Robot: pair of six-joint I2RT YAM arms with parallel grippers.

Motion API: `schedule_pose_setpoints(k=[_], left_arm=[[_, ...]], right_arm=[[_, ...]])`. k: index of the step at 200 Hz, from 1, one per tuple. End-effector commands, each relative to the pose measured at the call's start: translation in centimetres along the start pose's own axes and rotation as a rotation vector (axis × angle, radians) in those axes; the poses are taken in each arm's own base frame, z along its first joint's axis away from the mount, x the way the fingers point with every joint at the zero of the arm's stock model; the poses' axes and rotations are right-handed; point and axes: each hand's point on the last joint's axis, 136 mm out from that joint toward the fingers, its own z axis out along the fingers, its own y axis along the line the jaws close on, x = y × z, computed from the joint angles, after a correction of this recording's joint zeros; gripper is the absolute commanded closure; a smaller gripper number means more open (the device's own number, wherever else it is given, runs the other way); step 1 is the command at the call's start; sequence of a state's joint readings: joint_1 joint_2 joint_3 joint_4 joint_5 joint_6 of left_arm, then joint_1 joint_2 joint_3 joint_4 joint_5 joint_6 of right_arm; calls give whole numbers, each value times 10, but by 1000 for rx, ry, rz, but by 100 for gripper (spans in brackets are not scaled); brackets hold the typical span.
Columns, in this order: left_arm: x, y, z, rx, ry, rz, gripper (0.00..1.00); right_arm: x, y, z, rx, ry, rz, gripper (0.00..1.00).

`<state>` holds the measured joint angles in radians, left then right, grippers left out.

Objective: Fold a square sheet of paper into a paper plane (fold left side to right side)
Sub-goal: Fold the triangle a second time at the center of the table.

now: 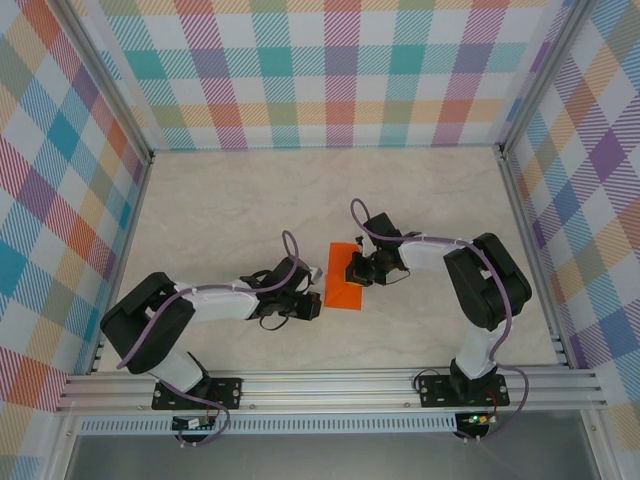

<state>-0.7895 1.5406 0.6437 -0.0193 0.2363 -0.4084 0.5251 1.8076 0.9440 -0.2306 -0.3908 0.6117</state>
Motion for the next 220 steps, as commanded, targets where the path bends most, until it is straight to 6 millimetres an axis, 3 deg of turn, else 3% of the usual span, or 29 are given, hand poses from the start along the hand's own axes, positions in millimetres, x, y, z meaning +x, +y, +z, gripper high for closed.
schedule_pose_setpoints(k=[1,28,53,120,185,220], left_arm=[[6,-4,-16,32,27,-20,100],[-15,-36,-31,157,-29,24,98],[-27,-51,-27,209,-21,39,98],[-40,-35,3,156,5,23,99],[-30,-20,22,120,53,3,100],[-22,-5,27,55,72,-10,100]], right_arm=[[8,-31,2,124,24,34,95],[7,-30,2,122,24,34,95],[8,-30,2,122,25,32,95],[8,-30,2,124,28,32,95],[7,-28,1,118,25,28,94],[2,-17,-5,86,0,8,94]])
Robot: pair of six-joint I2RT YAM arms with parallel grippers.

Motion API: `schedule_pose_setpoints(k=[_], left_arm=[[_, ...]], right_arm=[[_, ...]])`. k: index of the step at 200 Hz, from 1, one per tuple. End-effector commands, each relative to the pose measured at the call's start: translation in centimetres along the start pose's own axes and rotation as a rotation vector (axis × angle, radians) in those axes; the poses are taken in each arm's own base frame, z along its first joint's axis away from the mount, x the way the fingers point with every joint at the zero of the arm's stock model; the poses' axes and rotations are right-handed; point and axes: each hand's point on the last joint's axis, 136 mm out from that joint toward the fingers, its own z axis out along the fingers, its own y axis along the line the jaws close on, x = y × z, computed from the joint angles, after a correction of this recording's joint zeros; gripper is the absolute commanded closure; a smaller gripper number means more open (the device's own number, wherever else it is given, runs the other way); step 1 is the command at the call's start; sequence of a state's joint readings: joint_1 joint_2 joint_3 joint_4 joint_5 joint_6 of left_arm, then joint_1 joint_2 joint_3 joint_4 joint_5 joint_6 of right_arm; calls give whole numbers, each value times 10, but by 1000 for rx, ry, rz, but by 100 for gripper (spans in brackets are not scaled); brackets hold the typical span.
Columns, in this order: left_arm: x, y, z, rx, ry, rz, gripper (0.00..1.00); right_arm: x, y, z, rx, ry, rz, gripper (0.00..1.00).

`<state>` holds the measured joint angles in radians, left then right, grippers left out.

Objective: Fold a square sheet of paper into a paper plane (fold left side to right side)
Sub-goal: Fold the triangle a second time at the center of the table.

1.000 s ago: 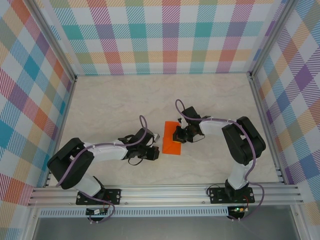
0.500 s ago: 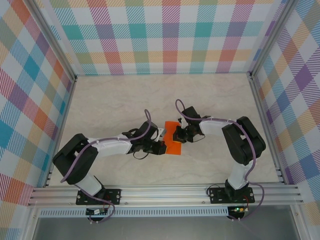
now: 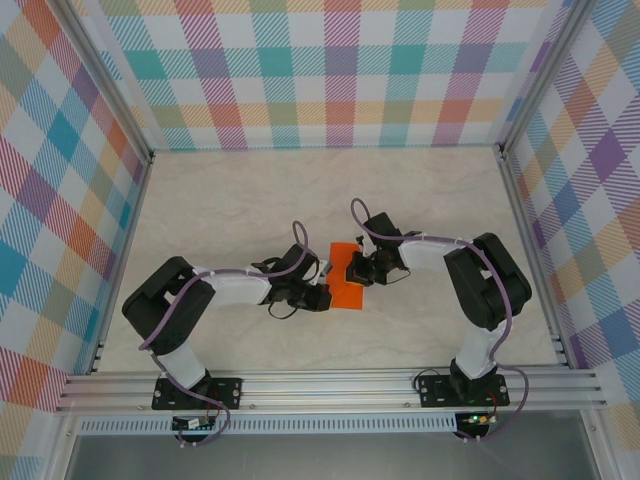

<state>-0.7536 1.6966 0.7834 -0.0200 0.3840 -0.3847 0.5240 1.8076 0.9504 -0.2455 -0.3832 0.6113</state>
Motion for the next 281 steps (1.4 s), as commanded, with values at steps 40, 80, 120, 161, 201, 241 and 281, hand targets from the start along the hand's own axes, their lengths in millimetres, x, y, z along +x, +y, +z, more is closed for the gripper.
schedule_pose_setpoints(k=[40,80,120,161,201,241,281], left_arm=[[2,19,2,-15,-9,-43,100],[3,24,2,24,-8,-94,100],[3,28,3,26,-6,-115,100],[4,30,5,22,-3,-124,100],[3,29,3,21,-3,-121,100],[4,30,4,15,3,-122,100],[4,30,3,12,5,-119,100]], right_arm=[[-2,3,-32,36,-75,-60,94],[16,25,-36,-36,-52,-105,95],[27,43,-12,-66,0,-130,96],[29,45,-3,-35,8,-150,95],[23,44,4,-19,9,-150,95],[18,38,4,30,-2,-148,95],[16,22,10,109,7,-132,95]])
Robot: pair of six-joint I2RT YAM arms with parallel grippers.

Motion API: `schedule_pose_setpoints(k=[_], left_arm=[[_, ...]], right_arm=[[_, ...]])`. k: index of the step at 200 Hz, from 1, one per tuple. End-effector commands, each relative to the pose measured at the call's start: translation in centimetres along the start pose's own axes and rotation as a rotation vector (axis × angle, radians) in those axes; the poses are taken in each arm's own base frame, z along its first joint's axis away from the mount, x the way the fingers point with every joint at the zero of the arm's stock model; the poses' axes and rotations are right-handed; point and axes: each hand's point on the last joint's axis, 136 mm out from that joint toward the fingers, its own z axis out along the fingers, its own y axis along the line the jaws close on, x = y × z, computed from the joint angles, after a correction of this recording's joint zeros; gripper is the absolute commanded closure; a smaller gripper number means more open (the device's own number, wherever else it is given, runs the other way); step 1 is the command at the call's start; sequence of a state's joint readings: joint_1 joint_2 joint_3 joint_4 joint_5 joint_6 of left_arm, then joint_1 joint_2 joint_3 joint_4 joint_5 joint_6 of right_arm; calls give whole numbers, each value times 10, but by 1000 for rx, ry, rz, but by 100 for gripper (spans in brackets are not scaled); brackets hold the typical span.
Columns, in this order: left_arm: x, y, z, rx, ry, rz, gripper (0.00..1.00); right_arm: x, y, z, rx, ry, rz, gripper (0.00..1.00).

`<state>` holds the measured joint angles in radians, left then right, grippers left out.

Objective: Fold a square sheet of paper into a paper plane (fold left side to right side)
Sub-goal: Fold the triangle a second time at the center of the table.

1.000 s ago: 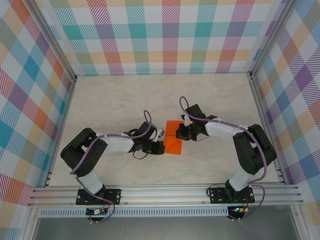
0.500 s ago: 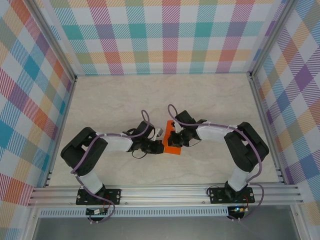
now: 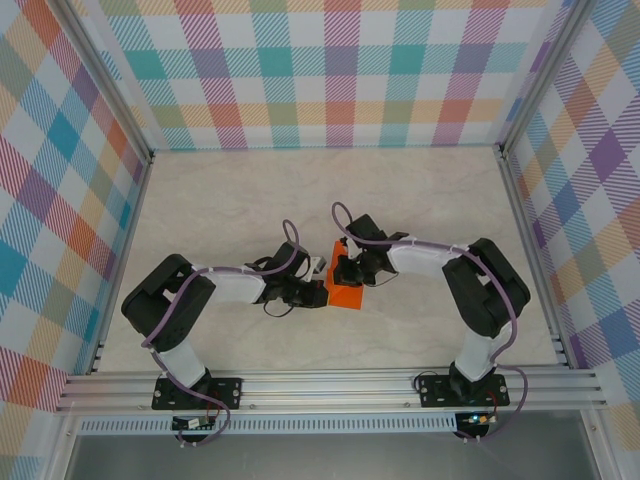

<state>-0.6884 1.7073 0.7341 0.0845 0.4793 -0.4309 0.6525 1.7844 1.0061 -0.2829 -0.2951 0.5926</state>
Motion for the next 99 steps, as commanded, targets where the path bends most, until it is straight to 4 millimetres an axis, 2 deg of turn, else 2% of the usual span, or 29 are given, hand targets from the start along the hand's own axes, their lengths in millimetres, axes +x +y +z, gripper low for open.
schedule_pose_setpoints(k=[1,55,76,99], left_arm=[[8,24,3,-73,25,-43,100],[6,19,1,-59,20,-35,100],[1,11,-3,-36,6,-32,100],[-8,-4,-11,11,-22,-23,96]], right_arm=[[4,-14,5,72,25,9,95],[8,-31,4,162,33,24,95],[10,-35,4,177,41,31,95],[12,-35,5,174,48,31,95]])
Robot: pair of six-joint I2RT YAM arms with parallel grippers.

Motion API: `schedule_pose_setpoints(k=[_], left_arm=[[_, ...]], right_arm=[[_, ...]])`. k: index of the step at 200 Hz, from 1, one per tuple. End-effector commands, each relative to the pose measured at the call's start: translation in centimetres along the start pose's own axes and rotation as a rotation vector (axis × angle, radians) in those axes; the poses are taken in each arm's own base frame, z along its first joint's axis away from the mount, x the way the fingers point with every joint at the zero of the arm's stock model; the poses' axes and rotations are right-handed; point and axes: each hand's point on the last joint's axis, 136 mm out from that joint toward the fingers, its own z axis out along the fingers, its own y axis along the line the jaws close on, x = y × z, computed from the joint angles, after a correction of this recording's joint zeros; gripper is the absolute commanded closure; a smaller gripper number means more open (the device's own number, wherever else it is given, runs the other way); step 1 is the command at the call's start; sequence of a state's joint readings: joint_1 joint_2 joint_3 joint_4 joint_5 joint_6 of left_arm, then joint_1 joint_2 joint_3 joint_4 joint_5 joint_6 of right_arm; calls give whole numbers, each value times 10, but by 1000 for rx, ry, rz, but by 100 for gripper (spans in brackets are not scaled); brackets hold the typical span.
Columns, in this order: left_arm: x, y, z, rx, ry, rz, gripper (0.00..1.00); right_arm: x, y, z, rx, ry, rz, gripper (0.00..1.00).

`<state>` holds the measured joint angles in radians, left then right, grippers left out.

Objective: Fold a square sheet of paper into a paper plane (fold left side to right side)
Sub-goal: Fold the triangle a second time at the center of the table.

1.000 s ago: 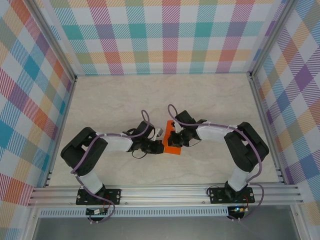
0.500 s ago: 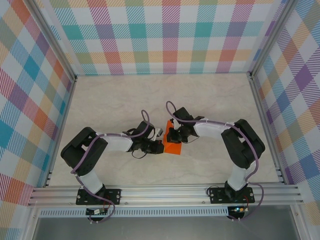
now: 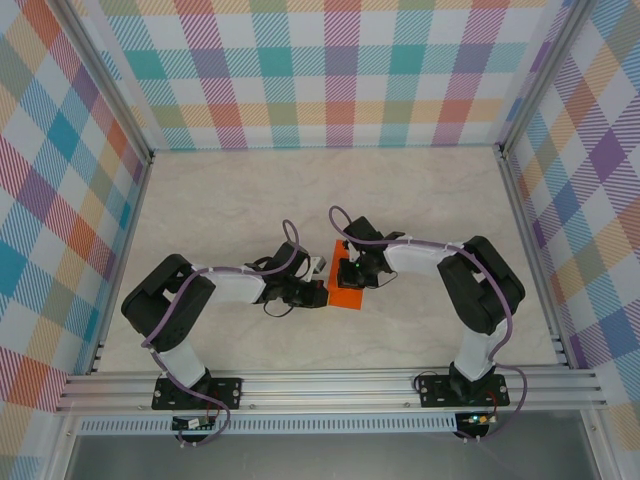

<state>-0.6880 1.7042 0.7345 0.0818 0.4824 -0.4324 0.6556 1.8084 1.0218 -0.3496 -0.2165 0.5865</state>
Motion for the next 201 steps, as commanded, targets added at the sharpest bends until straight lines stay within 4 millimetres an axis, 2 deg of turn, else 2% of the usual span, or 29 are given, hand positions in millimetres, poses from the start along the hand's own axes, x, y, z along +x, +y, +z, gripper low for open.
schedule_pose_setpoints(k=[1,41,91,159,201], left_arm=[[-8,-4,-11,11,-24,-22,96],[-19,-18,-18,43,-43,-6,97],[-29,-12,-10,21,-43,-9,97],[-16,10,3,-42,5,-27,98],[-5,21,6,-82,45,-23,98]], right_arm=[[8,-15,3,70,35,12,95],[7,-11,3,52,36,10,95],[8,-11,3,47,35,10,95],[6,-7,1,31,32,5,94],[-2,14,-8,-48,16,-16,95]])
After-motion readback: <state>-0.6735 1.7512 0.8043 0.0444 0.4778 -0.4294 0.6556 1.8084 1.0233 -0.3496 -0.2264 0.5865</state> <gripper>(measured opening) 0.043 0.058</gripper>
